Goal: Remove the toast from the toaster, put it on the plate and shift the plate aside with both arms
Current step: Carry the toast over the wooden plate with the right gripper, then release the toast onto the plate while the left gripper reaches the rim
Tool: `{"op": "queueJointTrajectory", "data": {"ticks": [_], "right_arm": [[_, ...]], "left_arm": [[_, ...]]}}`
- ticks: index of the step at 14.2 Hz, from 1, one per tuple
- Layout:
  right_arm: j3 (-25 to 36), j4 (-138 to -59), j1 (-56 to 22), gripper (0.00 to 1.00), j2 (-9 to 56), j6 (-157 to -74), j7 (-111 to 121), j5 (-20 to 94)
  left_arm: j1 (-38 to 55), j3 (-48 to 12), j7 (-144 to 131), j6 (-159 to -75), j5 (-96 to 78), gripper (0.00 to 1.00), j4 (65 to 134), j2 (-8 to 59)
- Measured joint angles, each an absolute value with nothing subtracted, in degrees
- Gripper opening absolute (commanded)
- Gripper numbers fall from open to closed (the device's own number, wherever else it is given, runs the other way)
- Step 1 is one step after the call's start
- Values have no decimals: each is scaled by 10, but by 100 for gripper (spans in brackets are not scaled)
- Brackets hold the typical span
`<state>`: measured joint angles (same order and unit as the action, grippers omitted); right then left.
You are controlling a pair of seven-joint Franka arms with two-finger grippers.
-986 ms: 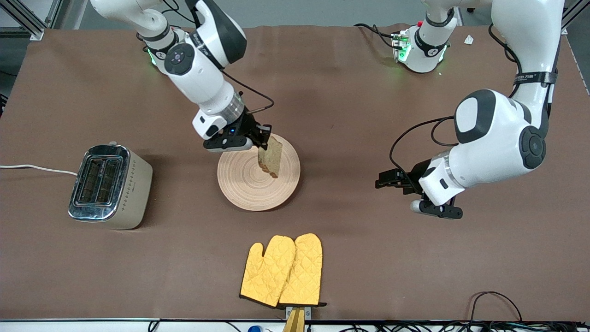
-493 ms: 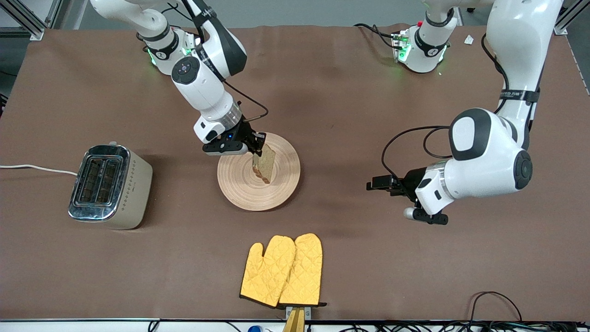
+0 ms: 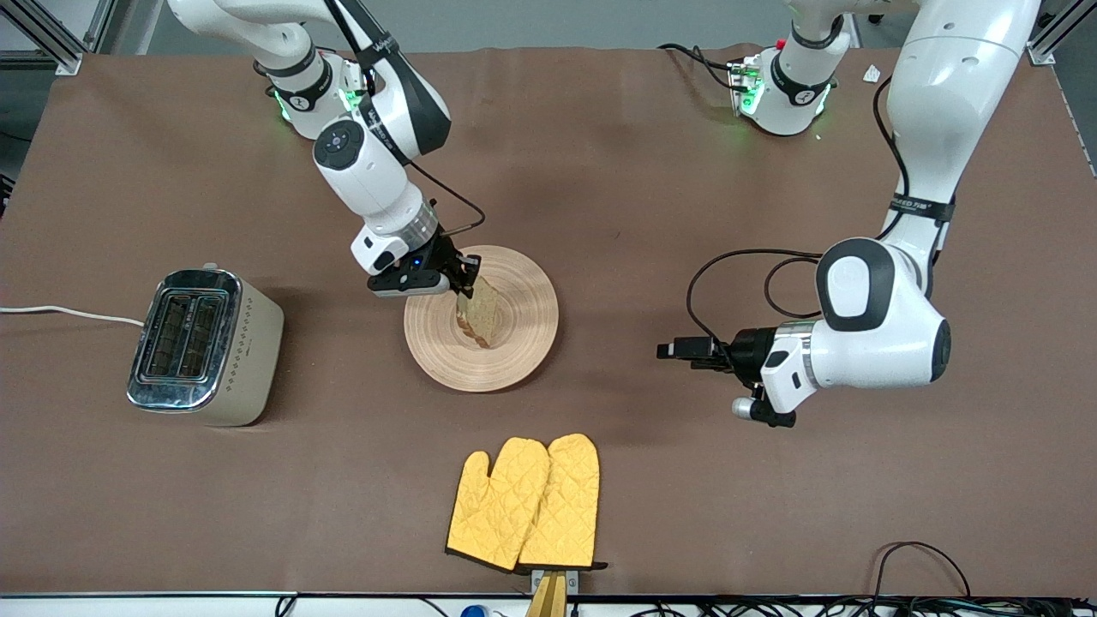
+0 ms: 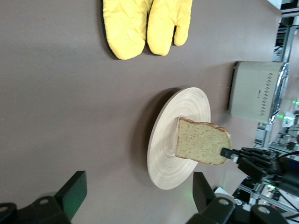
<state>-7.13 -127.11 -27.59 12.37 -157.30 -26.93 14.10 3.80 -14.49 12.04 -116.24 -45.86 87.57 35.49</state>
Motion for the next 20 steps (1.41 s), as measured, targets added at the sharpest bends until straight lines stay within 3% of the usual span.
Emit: {"op": "queueJointTrajectory", "data": {"ticks": [4, 11, 12, 13, 14, 15, 20], "right_arm": [[-70, -1318, -254, 0, 125, -1617, -219, 141], [-69, -1358, -221, 6, 125, -1618, -161, 138], [-69, -1364, -218, 22, 125, -1618, -160, 138], [-69, -1369, -218, 59, 125, -1618, -160, 138], [-69, -1374, -218, 86, 125, -1618, -160, 138], [-69, -1376, -218, 100, 125, -1618, -161, 138], [-68, -1375, -200, 100, 100, -1592, -160, 138]], "left_arm": [[54, -146, 159, -1211, -526, 99, 885, 390], [100, -148, 291, -1259, -638, 78, 915, 437], [102, -148, 299, -1259, -639, 75, 917, 441], [104, -148, 303, -1259, -639, 72, 919, 445], [109, -148, 304, -1259, -639, 72, 919, 447], [114, -148, 305, -1259, -639, 71, 919, 449], [129, -148, 352, -1264, -676, 65, 920, 469]]}}
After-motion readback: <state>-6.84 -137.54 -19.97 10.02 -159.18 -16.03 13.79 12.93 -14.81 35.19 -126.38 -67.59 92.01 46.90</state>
